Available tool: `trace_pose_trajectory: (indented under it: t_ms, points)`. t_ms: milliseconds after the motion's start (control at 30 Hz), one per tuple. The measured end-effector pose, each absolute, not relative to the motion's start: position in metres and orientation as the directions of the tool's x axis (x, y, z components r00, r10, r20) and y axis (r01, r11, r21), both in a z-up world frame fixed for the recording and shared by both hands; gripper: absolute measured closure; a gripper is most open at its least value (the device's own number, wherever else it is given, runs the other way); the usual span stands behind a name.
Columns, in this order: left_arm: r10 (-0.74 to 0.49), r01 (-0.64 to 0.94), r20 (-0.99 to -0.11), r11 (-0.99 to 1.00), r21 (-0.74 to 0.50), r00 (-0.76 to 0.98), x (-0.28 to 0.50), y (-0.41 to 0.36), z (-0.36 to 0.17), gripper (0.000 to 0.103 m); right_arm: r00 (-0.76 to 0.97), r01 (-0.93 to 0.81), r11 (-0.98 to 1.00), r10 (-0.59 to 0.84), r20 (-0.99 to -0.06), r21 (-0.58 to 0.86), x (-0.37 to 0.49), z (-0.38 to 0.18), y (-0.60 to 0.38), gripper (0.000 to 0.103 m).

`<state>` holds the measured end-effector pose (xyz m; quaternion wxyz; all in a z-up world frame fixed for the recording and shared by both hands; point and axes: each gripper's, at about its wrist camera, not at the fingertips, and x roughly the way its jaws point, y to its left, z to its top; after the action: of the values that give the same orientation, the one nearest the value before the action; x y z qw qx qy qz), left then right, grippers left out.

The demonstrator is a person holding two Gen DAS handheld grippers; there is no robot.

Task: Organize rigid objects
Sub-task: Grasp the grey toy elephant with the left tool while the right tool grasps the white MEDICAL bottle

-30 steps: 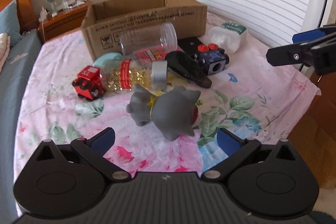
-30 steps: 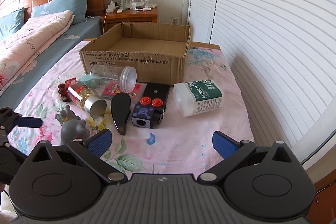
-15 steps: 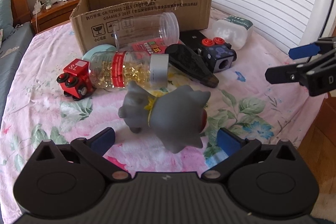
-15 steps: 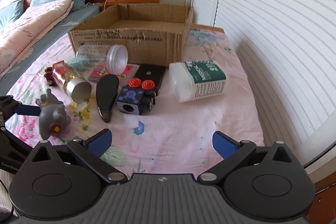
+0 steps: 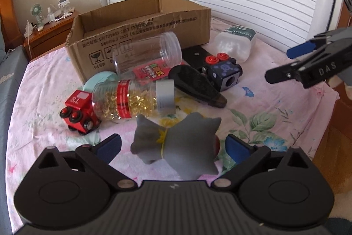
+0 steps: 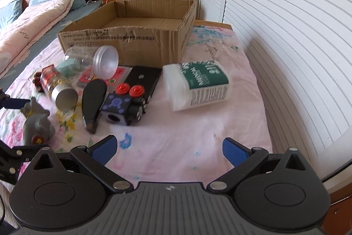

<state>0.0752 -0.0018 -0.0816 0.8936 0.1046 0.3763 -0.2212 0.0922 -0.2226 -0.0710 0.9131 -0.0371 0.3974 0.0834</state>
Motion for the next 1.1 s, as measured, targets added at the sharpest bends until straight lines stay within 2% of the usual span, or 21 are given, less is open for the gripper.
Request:
trace_pose_trajectory:
  t_ms: [167,833,1100]
  points:
    - [-0.337,0.479,-0.732,0.878,-0.016,0.592,0.081,-0.003,-0.082,0.029,0.694,-0.196,0.98,0.109,-0.712,-0.041,0.108,-0.066,-0.225,0.0]
    - [-0.35,0.459,-0.743,0.886,-0.065,0.57,0.088,0.002,-0.082,0.029,0.693,-0.283,0.943,0.074,-0.717,-0.177,0.193,-0.083,-0.227,0.003]
    - [-0.344,0.464,-0.751,0.884,-0.057,0.564,0.091,0.0,-0.083,0.029,0.641,-0.368,0.917,0.129,-0.756,-0.155,0.206,-0.083,-0.23,0.003]
